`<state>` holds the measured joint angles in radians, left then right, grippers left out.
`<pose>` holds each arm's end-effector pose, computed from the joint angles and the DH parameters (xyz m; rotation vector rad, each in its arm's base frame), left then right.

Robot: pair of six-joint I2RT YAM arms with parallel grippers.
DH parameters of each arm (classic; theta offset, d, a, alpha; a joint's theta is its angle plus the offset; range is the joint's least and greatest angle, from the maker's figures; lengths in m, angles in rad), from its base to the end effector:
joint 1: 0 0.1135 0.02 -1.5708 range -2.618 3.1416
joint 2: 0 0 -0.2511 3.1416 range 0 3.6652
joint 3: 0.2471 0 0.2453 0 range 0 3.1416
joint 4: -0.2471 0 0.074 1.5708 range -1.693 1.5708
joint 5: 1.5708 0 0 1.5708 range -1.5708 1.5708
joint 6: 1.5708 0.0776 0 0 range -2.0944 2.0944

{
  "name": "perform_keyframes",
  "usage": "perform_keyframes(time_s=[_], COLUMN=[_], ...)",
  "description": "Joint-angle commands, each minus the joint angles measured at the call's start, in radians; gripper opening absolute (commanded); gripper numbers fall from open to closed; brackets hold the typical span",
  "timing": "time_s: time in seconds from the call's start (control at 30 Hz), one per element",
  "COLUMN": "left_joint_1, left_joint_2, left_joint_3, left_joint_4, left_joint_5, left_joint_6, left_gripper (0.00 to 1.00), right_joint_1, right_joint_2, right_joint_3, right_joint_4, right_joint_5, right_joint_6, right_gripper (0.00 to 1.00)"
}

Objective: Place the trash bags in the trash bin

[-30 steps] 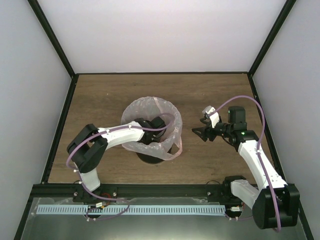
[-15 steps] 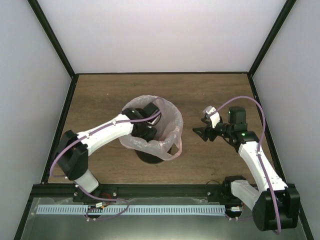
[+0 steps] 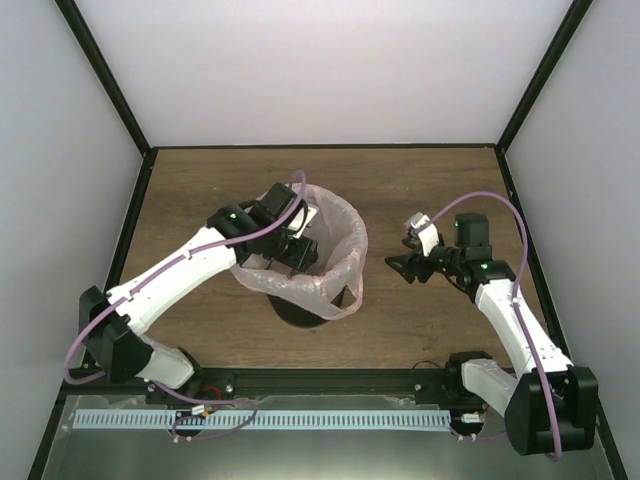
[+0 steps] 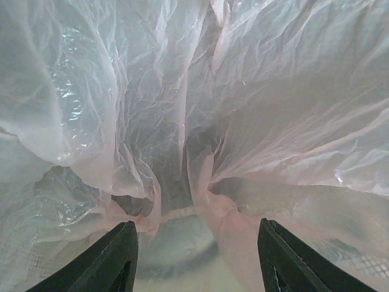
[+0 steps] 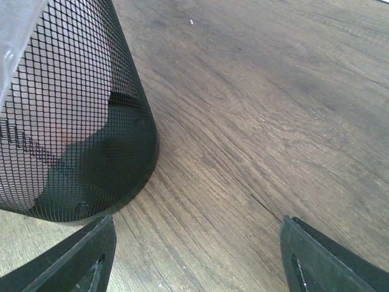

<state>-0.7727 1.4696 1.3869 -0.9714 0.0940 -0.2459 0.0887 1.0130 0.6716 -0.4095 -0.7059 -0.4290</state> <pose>0.2178 -0.2226 0.2719 0.7350 2.5968 -0.4585 0.2232 0.0704 0.2127 -0.8850 1.9948 0.6238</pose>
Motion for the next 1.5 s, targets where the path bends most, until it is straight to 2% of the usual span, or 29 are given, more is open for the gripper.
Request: perform_keyframes(time_s=[0.0,0.2,0.4,0.6,0.7,0.77,0.83,0.9,0.97,1.07,1.47], left_joint_1=[0.000,0.002,-0.005,-0.006,-0.006,-0.003,0.002,0.018,0.045,0.070,0.072], left_joint_2=[0.026,0.062,0.166,0.074,-0.030,-0.121,-0.210,-0.256,-0.264,-0.284,-0.452], left_joint_3=[-0.052,-0.002,0.092,0.217,0.289,0.271,0.217,0.178,0.163,0.124,-0.106], left_joint_4=[0.035,0.068,0.023,-0.040,-0.048,-0.013,0.011,-0.018,-0.085,-0.132,-0.081], left_joint_5=[-0.003,-0.045,-0.031,-0.085,-0.106,-0.138,-0.239,-0.339,-0.401,-0.409,-0.359], left_joint_6=[0.007,0.032,0.054,0.060,0.034,0.020,0.009,0.004,-0.008,-0.027,-0.108], left_gripper=[0.56,0.56,0.52,0.54,0.57,0.61,0.68,0.74,0.75,0.76,0.77], right_joint_1=[0.008,0.012,0.015,0.019,0.020,0.021,0.023,0.025,0.025,0.025,0.034], right_joint_2=[0.016,0.046,0.035,0.055,0.062,0.069,0.078,0.082,0.080,0.080,0.102], right_joint_3=[0.004,0.009,0.005,0.015,0.011,0.013,0.016,0.018,0.016,0.012,0.018], right_joint_4=[0.016,0.007,0.009,0.000,0.003,0.001,-0.003,-0.006,-0.005,0.000,-0.008], right_joint_5=[-0.007,-0.027,-0.015,-0.012,-0.009,-0.015,-0.022,-0.021,-0.017,-0.013,-0.018], right_joint_6=[0.003,-0.001,-0.001,-0.007,-0.005,-0.005,-0.007,-0.007,-0.008,-0.008,-0.013], right_gripper=[0.75,0.75,0.77,0.77,0.78,0.78,0.78,0.78,0.78,0.78,0.78])
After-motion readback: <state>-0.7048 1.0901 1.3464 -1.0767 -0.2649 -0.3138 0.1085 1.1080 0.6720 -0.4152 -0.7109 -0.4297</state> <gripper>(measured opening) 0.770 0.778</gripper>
